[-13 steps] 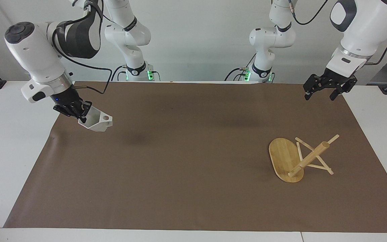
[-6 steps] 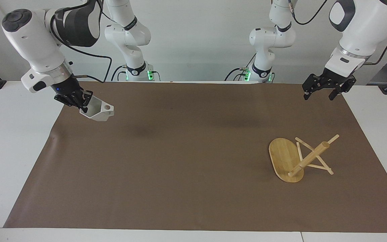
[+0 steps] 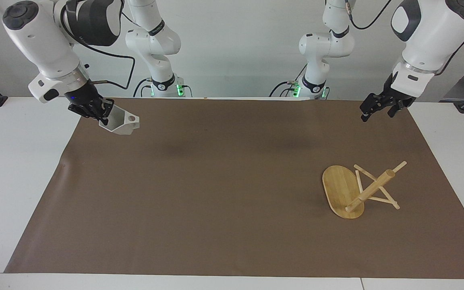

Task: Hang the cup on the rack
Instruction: 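Carry the cup with the right gripper while the left gripper approaches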

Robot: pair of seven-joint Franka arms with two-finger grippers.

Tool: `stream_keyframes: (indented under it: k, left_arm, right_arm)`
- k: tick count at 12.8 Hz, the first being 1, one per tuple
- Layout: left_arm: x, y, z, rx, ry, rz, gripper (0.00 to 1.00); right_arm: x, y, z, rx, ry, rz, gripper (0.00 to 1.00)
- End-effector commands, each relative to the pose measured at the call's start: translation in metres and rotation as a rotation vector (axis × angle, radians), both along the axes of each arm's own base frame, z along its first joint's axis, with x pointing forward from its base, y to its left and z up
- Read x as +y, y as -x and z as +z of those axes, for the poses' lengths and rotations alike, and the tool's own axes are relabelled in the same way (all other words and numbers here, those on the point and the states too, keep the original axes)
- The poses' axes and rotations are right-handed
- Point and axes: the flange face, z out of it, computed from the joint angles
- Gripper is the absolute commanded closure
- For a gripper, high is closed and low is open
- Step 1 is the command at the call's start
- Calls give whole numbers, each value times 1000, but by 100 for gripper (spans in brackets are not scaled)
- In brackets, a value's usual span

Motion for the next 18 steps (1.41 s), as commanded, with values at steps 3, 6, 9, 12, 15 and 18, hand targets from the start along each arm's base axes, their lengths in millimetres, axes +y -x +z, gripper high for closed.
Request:
stream_keyframes:
  k: [3, 6, 9, 12, 15, 18]
  left_arm:
    - [-26, 15, 1, 54, 118, 324, 0]
    - [-44, 17, 4, 140, 247, 617, 0]
    - [-67, 36, -8, 274, 257, 657, 0]
    - [-77, 41, -20, 379, 315, 796, 0]
    - [-82, 30, -12, 456, 472, 993, 0]
    - [-107, 26, -22, 524, 570, 1144, 0]
  right_arm:
    - [40, 13, 27, 19, 12, -30, 100]
    - [87, 15, 43, 9, -62, -38, 100]
    - [107, 13, 48, 17, -219, -179, 100]
    - [122, 11, 53, 0, -281, -197, 100]
    - [146, 5, 59, -40, -354, -275, 100]
    - [187, 2, 62, -66, -414, -409, 100]
